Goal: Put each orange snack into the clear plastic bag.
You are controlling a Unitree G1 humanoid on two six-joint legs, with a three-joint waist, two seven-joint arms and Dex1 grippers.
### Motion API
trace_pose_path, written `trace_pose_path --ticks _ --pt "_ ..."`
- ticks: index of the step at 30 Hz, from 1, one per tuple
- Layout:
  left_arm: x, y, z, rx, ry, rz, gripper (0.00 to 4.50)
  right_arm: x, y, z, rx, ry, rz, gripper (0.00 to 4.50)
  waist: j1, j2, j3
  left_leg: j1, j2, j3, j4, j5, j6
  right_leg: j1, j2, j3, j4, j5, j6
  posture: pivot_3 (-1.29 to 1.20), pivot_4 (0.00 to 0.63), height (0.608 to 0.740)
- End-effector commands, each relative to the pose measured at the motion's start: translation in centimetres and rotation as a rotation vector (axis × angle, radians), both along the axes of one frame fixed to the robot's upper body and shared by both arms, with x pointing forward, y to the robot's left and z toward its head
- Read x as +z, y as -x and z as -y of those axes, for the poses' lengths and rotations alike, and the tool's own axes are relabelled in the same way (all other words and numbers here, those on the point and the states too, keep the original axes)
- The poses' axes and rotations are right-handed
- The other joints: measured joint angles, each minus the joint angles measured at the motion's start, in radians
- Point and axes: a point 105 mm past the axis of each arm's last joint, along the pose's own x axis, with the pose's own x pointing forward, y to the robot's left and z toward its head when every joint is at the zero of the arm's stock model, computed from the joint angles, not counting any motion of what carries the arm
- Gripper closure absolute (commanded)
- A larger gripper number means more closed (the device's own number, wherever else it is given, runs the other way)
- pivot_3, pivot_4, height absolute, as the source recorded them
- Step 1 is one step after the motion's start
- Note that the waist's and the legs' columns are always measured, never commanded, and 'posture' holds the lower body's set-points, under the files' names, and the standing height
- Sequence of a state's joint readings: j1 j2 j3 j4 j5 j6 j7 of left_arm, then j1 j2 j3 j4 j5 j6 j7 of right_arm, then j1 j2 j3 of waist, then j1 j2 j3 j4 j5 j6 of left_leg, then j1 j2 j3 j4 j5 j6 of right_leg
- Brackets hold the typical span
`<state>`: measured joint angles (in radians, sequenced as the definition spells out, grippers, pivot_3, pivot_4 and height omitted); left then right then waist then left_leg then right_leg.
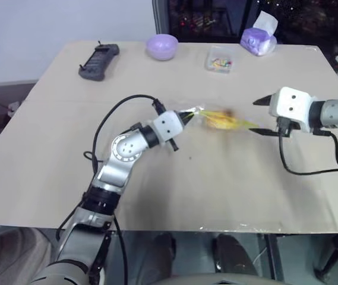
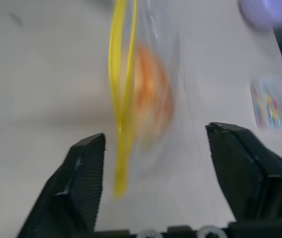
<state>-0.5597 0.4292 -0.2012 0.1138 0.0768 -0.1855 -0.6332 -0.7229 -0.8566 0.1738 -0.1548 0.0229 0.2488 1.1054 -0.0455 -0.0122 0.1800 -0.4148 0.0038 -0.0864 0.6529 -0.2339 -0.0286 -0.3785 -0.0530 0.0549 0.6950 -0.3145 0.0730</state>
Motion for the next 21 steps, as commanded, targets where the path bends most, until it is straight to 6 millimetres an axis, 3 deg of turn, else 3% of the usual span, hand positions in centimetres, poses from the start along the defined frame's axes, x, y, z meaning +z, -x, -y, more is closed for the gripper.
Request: trace_pose_path --ticks 1,9,21 --pt "1.7 0.9 0.5 -0.042 -0.024 0.110 4.50 1.2 0.5 -3.5 0.088 -0.048 0.058 1.14 0.002 0.000 0.000 0.000 0.000 0.000 0.000 0.000 0.000 0.000 0.001 0.000 0.000 0.000 0.000 0.00 0.150 0.740" --pt "1.6 1.5 0.7 -0.051 -0.097 0.189 4.50 0.5 -0.2 -7.5 0.164 -0.117 0.114 1.14 0.007 0.000 0.000 -0.001 -0.001 -0.002 0.000 0.000 0.000 0.000 -0.001 -0.002 -0.001 0.000 0.000 0.00 0.150 0.740" --pt "1.1 2.1 1.2 -0.089 -0.146 0.218 4.50 0.2 -0.8 -9.0 0.197 -0.124 0.186 1.14 0.004 0.000 0.000 -0.001 -0.001 -0.002 0.000 0.000 0.000 0.000 0.000 -0.002 0.000 0.000 0.000 0.00 0.150 0.740"
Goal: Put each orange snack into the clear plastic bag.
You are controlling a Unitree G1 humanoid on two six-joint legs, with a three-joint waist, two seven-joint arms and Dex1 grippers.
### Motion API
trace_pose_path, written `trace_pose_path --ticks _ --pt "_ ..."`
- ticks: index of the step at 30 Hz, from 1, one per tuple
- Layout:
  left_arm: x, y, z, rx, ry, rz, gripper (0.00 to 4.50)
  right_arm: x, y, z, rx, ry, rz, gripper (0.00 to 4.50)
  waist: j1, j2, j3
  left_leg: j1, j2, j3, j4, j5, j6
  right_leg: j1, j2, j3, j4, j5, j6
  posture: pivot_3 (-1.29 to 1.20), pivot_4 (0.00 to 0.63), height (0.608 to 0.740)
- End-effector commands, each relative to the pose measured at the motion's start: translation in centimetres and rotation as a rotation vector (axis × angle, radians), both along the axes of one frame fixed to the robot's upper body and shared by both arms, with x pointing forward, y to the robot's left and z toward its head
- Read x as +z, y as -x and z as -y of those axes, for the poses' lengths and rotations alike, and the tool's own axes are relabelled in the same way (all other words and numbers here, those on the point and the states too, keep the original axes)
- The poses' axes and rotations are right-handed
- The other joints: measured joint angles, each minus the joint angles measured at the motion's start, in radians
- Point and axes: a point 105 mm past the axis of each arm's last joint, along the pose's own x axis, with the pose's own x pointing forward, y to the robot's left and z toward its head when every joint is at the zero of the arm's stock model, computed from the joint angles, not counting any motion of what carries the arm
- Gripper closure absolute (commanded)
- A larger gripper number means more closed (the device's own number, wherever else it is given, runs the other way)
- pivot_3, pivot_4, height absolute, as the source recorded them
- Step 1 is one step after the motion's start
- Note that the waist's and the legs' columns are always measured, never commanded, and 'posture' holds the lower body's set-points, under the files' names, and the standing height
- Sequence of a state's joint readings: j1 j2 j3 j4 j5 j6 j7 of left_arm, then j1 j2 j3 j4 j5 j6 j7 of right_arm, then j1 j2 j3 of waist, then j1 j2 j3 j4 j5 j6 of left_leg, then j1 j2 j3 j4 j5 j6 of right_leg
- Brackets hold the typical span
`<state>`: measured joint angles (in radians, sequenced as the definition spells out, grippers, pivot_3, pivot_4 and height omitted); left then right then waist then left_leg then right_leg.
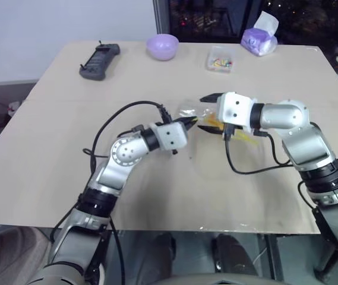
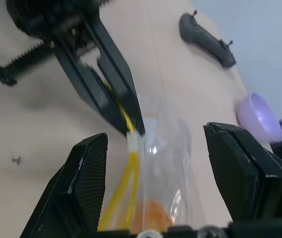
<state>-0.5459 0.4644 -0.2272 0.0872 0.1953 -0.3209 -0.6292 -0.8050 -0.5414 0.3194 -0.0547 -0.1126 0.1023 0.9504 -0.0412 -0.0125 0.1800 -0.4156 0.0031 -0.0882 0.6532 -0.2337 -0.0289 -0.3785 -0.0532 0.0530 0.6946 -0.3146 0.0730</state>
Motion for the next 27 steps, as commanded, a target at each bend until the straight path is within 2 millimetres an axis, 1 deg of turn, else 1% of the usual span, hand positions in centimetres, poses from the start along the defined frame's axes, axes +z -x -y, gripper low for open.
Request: trace_pose_path --ticks 1,2,3,5,6,7,15,17,18,19,20,27 --pt "1.12 0.81 0.58 -0.042 -0.012 0.071 4.50 1.20 -0.02 -0.23 0.008 -0.006 0.064 1.14 0.000 0.000 0.000 0.000 0.000 0.000 0.000 0.000 0.000 0.000 0.000 0.000 0.000 0.000 0.000 0.00 0.150 0.740" --pt "1.09 0.83 0.57 -0.043 -0.014 0.073 4.50 1.16 -0.04 -0.23 0.008 -0.006 0.064 1.14 0.000 0.000 0.000 0.000 0.000 0.000 0.000 0.000 0.000 0.000 0.000 0.000 0.000 0.000 0.000 0.00 0.150 0.740" --pt "1.01 0.87 0.59 -0.045 -0.019 0.075 4.50 1.10 -0.04 -0.23 0.009 -0.005 0.063 1.38 0.000 0.000 0.000 0.000 0.000 0.000 0.000 0.000 0.000 0.000 0.000 0.000 0.000 0.000 0.000 0.00 0.150 0.740" --pt "0.86 0.89 0.57 -0.043 -0.022 0.074 4.50 1.02 -0.07 -0.21 0.009 -0.004 0.063 1.98 0.000 0.000 0.000 0.000 0.000 0.000 0.000 0.000 0.000 0.000 0.000 0.000 0.000 0.000 0.000 0.00 0.150 0.740" --pt "0.82 0.89 0.55 -0.042 -0.022 0.073 4.50 1.00 -0.11 -0.18 0.007 -0.003 0.063 2.37 0.000 0.000 0.000 0.000 0.000 0.000 0.000 0.000 0.000 0.000 0.000 0.000 0.000 0.000 0.000 0.00 0.150 0.740" --pt "0.80 0.89 0.53 -0.041 -0.021 0.072 4.50 0.98 -0.22 -0.11 0.002 -0.001 0.065 2.87 0.000 0.000 0.000 0.000 0.000 0.000 0.000 0.000 0.000 0.000 0.000 0.000 0.000 0.000 0.000 0.00 0.150 0.740" --pt "0.61 0.94 0.43 -0.036 -0.024 0.069 4.50 0.79 -0.42 0.01 -0.003 0.010 0.068 2.87 -0.001 0.000 0.000 0.000 0.000 0.000 0.000 0.000 0.000 0.000 0.000 0.000 0.000 0.000 0.000 0.00 0.150 0.740" --pt "0.55 0.96 0.38 -0.035 -0.025 0.067 4.50 0.67 -0.43 0.09 -0.004 0.014 0.065 3.39 -0.001 0.000 0.000 0.000 0.000 0.000 0.000 0.000 0.000 0.000 0.000 0.000 0.000 0.000 0.000 0.00 0.150 0.740" --pt "0.51 0.97 0.37 -0.034 -0.025 0.065 4.50 0.65 -0.44 0.13 -0.005 0.015 0.065 3.75 -0.001 0.000 0.000 0.000 0.000 0.000 0.000 0.000 0.000 0.000 0.000 0.000 0.000 0.000 0.000 0.00 0.150 0.740" --pt "0.46 0.96 0.34 -0.033 -0.026 0.064 4.50 0.68 -0.48 0.18 -0.007 0.016 0.067 4.29 -0.001 0.000 0.000 0.000 0.000 0.000 0.000 0.000 0.000 0.000 0.000 0.000 0.000 0.000 0.000 0.00 0.150 0.740" --pt "0.44 0.96 0.33 -0.033 -0.026 0.063 4.50 0.71 -0.51 0.21 -0.008 0.016 0.068 4.47 -0.001 0.000 0.000 0.000 0.000 0.000 0.000 0.000 0.000 0.000 0.000 0.000 0.000 0.000 0.000 0.00 0.150 0.740" --pt "0.28 0.80 0.17 -0.027 -0.031 0.058 4.50 1.16 -0.54 0.19 -0.011 0.010 0.083 4.47 0.000 0.000 0.000 0.000 0.000 0.000 0.000 0.000 0.000 0.000 0.000 0.000 0.000 0.000 0.000 0.00 0.150 0.740"
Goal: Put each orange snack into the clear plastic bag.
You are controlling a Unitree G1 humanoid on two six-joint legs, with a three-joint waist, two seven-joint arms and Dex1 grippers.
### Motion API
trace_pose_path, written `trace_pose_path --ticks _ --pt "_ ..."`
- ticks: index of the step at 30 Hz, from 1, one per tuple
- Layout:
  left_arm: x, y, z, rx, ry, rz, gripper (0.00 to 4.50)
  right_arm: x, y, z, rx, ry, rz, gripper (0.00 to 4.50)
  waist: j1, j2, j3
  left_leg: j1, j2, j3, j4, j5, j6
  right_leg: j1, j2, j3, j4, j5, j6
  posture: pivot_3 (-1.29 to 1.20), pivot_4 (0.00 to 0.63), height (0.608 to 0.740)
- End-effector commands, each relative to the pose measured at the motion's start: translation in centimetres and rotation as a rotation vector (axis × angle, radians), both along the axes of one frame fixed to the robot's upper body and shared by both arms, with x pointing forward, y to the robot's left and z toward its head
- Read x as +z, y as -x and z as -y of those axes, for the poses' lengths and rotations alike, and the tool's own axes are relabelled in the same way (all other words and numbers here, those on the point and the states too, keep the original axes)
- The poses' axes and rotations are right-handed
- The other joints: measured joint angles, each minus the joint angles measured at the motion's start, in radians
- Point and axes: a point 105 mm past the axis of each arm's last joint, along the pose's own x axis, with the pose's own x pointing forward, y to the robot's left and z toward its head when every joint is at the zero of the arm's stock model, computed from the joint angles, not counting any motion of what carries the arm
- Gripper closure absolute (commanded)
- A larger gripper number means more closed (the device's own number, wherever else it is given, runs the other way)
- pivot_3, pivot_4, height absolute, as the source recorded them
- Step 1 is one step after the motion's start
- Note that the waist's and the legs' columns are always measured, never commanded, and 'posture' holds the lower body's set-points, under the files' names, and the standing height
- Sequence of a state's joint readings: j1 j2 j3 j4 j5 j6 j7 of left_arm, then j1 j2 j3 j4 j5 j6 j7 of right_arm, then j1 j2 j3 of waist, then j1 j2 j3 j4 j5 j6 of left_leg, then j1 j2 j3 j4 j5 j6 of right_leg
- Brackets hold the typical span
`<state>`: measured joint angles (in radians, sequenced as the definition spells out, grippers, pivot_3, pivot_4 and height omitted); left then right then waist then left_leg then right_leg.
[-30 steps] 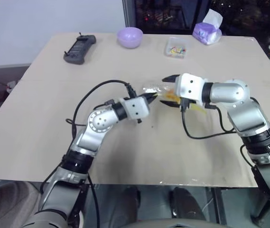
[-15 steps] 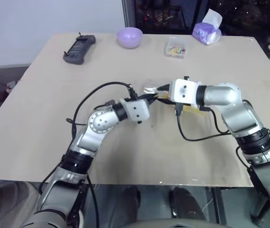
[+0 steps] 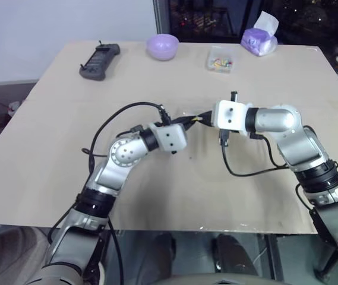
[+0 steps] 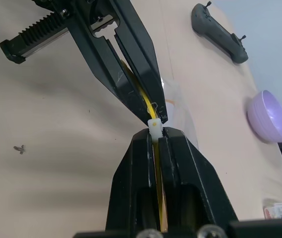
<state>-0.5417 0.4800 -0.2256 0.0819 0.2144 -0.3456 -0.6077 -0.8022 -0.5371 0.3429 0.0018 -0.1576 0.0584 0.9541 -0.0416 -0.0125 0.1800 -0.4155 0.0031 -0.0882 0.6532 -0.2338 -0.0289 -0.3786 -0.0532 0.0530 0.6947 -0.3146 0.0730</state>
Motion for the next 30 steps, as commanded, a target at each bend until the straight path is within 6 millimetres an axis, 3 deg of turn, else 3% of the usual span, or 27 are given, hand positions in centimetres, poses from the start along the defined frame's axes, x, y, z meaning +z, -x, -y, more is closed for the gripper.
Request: trace_pose_path --ticks 1,7,11,17,21,30 --pt "0.06 0.67 0.44 -0.034 -0.019 0.020 4.50 2.60 0.12 -0.04 0.004 -0.043 0.089 4.47 0.000 0.000 0.000 0.000 0.000 0.000 0.000 0.000 0.000 0.000 0.000 0.000 0.000 0.000 0.000 0.00 0.150 0.740" --pt "-0.10 0.55 0.52 -0.035 -0.021 0.015 4.50 2.70 0.45 -0.13 0.018 -0.056 0.085 4.47 0.000 0.000 0.000 0.000 0.000 0.000 0.000 0.000 0.000 0.000 0.000 0.000 0.000 0.000 0.000 0.00 0.150 0.740" --pt "-0.20 0.55 0.53 -0.038 -0.025 0.011 4.50 2.79 0.40 -0.01 0.011 -0.058 0.099 3.24 0.000 0.000 0.000 0.000 0.000 0.000 0.000 0.000 0.000 0.000 0.000 0.000 0.000 0.000 0.000 0.00 0.150 0.740" --pt "-0.25 0.48 0.47 -0.040 -0.030 0.009 4.50 2.81 0.47 -0.01 0.014 -0.054 0.097 3.24 0.000 0.000 0.000 0.000 0.000 0.000 0.000 0.000 0.000 0.000 0.000 0.000 0.000 0.000 0.000 0.00 0.150 0.740" --pt "-0.28 0.43 0.41 -0.039 -0.032 0.009 4.50 2.73 0.69 0.10 0.023 -0.048 0.091 4.44 0.000 0.000 0.000 0.000 0.000 0.000 0.000 0.000 0.000 0.000 0.000 0.000 0.000 0.000 0.000 0.00 0.150 0.740" --pt "-0.53 0.42 0.46 -0.041 -0.033 0.000 4.50 3.05 1.08 0.09 0.031 -0.048 0.094 4.44 0.000 0.000 0.000 0.000 0.000 0.000 0.000 0.000 0.000 0.000 0.000 0.000 0.000 0.000 0.000 0.00 0.150 0.740"
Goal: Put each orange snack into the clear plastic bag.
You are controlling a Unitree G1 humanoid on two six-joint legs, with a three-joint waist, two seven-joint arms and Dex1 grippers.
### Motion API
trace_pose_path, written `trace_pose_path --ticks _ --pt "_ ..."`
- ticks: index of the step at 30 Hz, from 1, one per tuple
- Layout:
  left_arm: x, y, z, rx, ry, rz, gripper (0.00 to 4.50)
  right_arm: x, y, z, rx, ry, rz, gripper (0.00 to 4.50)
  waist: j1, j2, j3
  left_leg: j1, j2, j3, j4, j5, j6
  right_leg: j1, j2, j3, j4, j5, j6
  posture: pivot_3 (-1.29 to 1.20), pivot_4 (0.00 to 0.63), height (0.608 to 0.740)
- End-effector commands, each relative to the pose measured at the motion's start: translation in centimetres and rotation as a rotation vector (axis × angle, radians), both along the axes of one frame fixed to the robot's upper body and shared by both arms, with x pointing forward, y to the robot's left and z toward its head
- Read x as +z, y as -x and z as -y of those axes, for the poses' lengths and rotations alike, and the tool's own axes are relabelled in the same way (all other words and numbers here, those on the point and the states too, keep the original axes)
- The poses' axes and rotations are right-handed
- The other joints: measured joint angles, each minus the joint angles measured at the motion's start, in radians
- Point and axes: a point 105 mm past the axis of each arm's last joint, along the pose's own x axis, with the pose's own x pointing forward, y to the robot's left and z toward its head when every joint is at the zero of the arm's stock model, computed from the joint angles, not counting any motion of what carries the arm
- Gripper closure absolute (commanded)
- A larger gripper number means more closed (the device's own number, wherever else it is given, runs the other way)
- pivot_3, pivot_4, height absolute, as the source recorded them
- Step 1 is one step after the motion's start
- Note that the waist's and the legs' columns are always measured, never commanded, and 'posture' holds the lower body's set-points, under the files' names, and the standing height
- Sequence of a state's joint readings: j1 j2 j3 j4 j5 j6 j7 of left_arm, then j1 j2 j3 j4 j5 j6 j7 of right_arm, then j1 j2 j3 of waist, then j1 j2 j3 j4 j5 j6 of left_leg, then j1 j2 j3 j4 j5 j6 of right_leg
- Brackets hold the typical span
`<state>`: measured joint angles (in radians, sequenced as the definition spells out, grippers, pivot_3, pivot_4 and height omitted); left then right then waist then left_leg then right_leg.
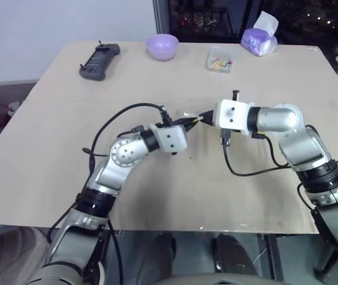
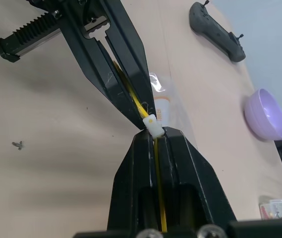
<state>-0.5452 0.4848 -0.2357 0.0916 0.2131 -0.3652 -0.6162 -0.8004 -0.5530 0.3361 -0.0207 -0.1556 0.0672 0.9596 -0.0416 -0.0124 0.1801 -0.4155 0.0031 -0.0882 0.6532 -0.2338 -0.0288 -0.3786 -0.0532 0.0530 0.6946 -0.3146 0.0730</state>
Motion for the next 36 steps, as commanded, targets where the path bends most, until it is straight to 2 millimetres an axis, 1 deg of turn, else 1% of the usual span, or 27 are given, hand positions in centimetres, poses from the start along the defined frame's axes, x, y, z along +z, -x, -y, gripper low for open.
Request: trace_pose_path --ticks 1,2,3,5,6,7,16,21,26,32,33,34,36 --pt "-0.4 0.3 0.3 -0.021 -0.018 -0.002 4.50 2.7 0.9 -0.2 0.034 -0.054 0.082 4.44 0.000 0.000 0.000 0.000 0.000 0.000 0.000 0.000 0.000 0.000 0.000 0.000 0.000 0.000 0.000 0.00 0.150 0.740" --pt "-0.4 0.3 0.3 -0.022 -0.018 -0.003 4.50 2.7 0.9 -0.1 0.033 -0.053 0.081 4.44 0.000 0.000 0.000 0.000 0.000 0.000 0.000 0.000 0.000 0.000 0.000 0.000 0.000 0.000 0.000 0.00 0.150 0.740" --pt "-0.4 0.3 0.3 -0.022 -0.017 -0.003 4.50 2.6 0.9 0.0 0.032 -0.049 0.081 3.87 0.000 0.000 0.000 0.000 0.000 0.000 0.000 0.000 0.000 0.000 0.000 0.000 0.000 0.000 0.000 0.00 0.150 0.740" --pt "-0.4 0.3 0.4 -0.023 -0.016 -0.004 4.50 2.6 1.0 0.0 0.034 -0.046 0.079 3.17 0.000 0.000 0.000 0.000 0.000 0.000 0.000 0.000 0.000 0.000 0.000 0.000 0.000 0.000 0.000 0.00 0.150 0.740" --pt "-0.4 0.3 0.4 -0.023 -0.015 -0.004 4.50 2.6 1.0 0.0 0.034 -0.046 0.079 2.63 0.000 0.000 0.000 0.000 0.000 0.000 0.000 0.000 0.000 0.000 0.000 0.000 0.000 0.000 0.000 0.00 0.150 0.740" --pt "-0.4 0.3 0.4 -0.023 -0.016 -0.005 4.50 2.6 1.1 -0.1 0.035 -0.043 0.079 2.19 0.000 0.000 0.000 0.000 0.000 0.000 0.000 0.000 0.000 0.000 0.000 0.000 0.000 0.000 0.000 0.00 0.150 0.740" --pt "-0.6 0.3 0.4 -0.022 -0.012 -0.010 4.50 2.3 2.0 -0.2 0.075 -0.025 0.051 2.19 0.000 0.000 0.000 0.000 0.000 0.000 0.000 0.000 0.000 0.000 0.000 0.000 0.000 0.000 0.000 0.00 0.150 0.740" --pt "-0.4 0.2 0.5 -0.021 -0.003 -0.008 4.50 1.5 2.1 0.0 0.079 0.003 0.019 2.19 0.000 0.000 0.000 0.000 0.000 0.000 0.000 0.000 0.000 0.000 0.000 0.000 0.000 0.000 0.000 0.00 0.150 0.740" --pt "-0.5 0.4 0.6 -0.025 -0.001 -0.011 4.50 0.6 1.7 0.3 0.050 0.018 0.002 2.19 0.000 0.000 0.000 0.000 0.000 0.000 0.000 0.000 0.000 0.000 0.000 0.000 0.000 0.000 0.000 0.00 0.150 0.740" --pt "-0.6 0.6 0.6 -0.031 -0.002 -0.012 4.50 0.4 1.3 0.3 0.030 0.020 0.005 2.19 0.001 0.000 0.000 0.000 0.000 0.000 0.000 0.000 0.000 0.000 0.000 0.000 0.000 0.000 0.000 0.00 0.150 0.740" --pt "-0.6 0.5 0.6 -0.031 -0.002 -0.013 4.50 0.4 1.3 0.3 0.029 0.019 0.006 2.70 0.001 0.000 0.000 0.000 0.000 0.000 0.000 0.000 0.000 0.000 0.000 0.000 0.000 0.000 0.000 0.00 0.150 0.740" --pt "-0.7 0.6 0.6 -0.031 -0.003 -0.013 4.50 0.4 1.3 0.2 0.029 0.018 0.006 2.88 0.000 0.000 0.000 0.000 0.000 0.000 0.000 0.000 0.000 0.000 0.000 0.000 0.000 0.000 0.000 0.00 0.150 0.740" --pt "-0.7 0.5 0.5 -0.030 -0.003 -0.013 4.50 0.4 1.3 0.2 0.030 0.017 0.006 3.90 0.000 0.000 0.000 0.000 0.000 0.000 0.000 0.000 0.000 0.000 0.000 0.000 0.000 0.000 0.000 0.00 0.150 0.740"
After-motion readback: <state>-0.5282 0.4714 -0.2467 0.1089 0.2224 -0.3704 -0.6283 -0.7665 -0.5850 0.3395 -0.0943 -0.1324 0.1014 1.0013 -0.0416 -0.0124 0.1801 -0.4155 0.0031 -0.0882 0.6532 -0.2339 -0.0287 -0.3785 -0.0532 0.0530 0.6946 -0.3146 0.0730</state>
